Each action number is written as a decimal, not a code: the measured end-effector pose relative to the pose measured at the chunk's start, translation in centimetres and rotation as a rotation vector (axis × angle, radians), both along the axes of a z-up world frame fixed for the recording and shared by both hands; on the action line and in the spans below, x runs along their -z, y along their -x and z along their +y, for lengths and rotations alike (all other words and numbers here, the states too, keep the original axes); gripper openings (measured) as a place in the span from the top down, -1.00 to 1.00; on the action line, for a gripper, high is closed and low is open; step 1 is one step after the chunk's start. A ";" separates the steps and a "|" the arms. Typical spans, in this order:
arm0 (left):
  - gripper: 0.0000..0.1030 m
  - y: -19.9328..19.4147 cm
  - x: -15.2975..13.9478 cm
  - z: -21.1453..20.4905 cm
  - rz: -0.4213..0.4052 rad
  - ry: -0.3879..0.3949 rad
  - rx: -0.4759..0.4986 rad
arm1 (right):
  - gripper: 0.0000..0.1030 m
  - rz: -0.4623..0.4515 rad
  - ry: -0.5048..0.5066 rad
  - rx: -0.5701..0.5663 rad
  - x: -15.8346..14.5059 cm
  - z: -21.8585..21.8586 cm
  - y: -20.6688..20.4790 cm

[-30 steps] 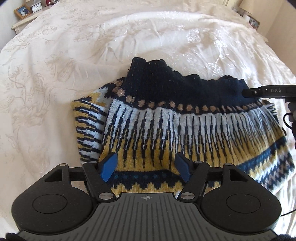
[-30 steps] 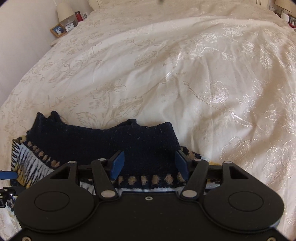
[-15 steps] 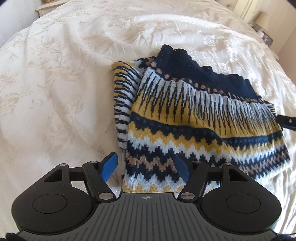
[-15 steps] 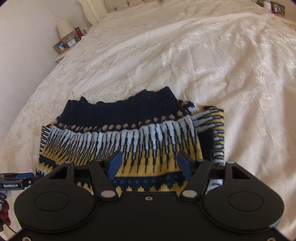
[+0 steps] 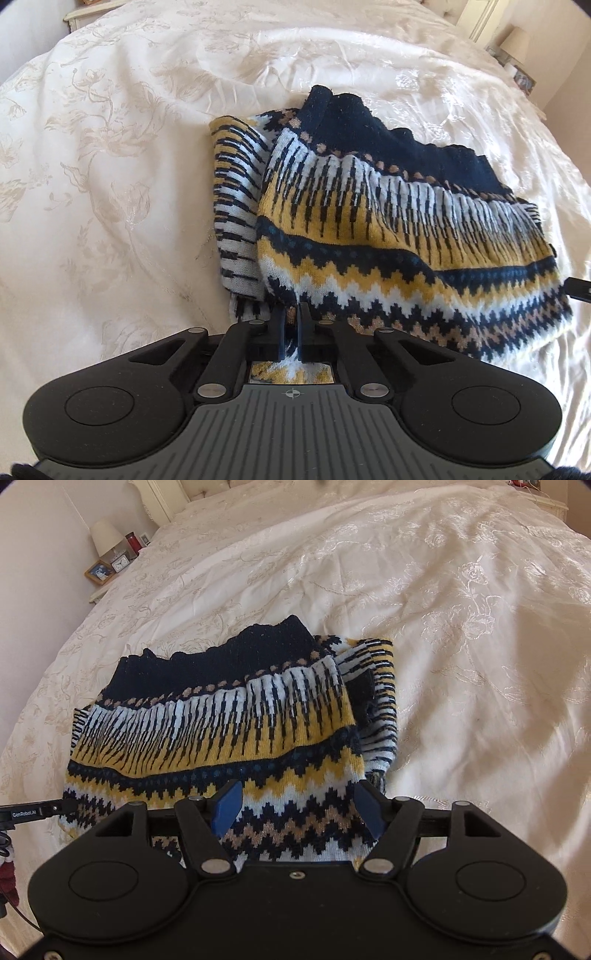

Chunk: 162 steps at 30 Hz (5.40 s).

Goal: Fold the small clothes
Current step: 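Open both tools and release the folded hem onto the sweater, then grasp one side edge of the folded sweater with the right tool, then fold the held side over the sweater body with the right tool, then open the right tool and release the folded side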

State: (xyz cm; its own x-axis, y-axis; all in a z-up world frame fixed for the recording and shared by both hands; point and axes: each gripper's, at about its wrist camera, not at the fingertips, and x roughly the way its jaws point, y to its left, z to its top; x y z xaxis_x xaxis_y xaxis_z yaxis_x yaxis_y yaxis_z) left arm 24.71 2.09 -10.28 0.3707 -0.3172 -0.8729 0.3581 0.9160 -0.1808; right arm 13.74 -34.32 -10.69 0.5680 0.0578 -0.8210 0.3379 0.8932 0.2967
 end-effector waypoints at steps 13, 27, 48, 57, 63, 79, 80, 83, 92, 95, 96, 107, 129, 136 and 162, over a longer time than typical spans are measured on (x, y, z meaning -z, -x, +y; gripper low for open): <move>0.87 -0.8 1.1 0.9 0.062 -0.107 0.014 | -0.37 0.184 0.085 0.019 4.0 -0.9 -1.6; 0.01 0.5 -3.8 1.4 -0.026 -0.043 -0.103 | -0.74 0.031 -0.099 0.097 1.8 -4.7 1.0; -0.20 -5.1 -0.1 -14.3 -0.015 -0.079 0.102 | -1.00 0.037 -0.317 0.039 6.0 -7.0 -3.3; -0.38 -7.4 3.4 -16.0 0.028 -0.138 0.103 | -1.00 0.004 -0.383 0.026 7.3 -8.4 -4.8; -0.61 -7.4 4.1 -16.5 0.026 -0.149 0.107 | -1.00 -0.040 -0.428 0.021 7.8 -9.3 -4.9; -0.77 -7.7 4.5 -16.8 0.055 -0.147 0.088 | -0.80 -0.138 -0.496 0.028 6.1 -9.2 -2.9; -0.77 -7.7 4.5 -16.8 0.055 -0.148 0.088 | -0.80 -0.146 -0.498 0.025 5.9 -9.0 -2.7; -0.78 -7.5 4.5 -16.9 0.052 -0.150 0.089 | -0.80 -0.144 -0.499 0.014 5.8 -8.6 -2.9; -0.78 -7.6 4.4 -16.9 0.057 -0.140 0.092 | -0.95 -0.078 -0.503 0.020 8.6 -7.9 -7.0; -0.70 -7.4 3.8 -16.2 0.052 -0.112 0.087 | -1.00 -0.048 -0.484 0.032 8.3 -7.4 -7.5; -0.66 -7.1 3.4 -15.9 0.046 -0.105 0.085 | -1.00 -0.041 -0.474 0.027 8.2 -7.2 -7.5; -0.61 0.4 2.3 -11.5 0.078 -0.071 0.038 | -0.26 0.038 -0.488 0.061 7.6 -7.5 -6.5; -0.60 2.0 -4.2 3.3 0.035 0.041 -0.094 | 0.40 0.046 -0.178 -0.219 -5.9 8.4 -13.7; -0.60 3.2 -3.6 7.7 0.066 0.036 -0.143 | 0.40 0.113 -0.136 -0.335 -3.5 16.7 -18.4; -0.60 2.0 -4.6 10.0 0.055 0.072 -0.090 | -0.12 -0.048 -0.069 -0.350 -4.5 19.8 -14.8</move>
State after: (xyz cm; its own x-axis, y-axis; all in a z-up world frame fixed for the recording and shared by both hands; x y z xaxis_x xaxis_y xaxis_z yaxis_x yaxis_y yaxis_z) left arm 22.70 12.11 -5.65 0.3530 -0.3477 -0.8686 0.2630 0.9278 -0.2645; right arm 28.58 -14.49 -6.21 0.5421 0.3100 -0.7811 -0.0008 0.9297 0.3684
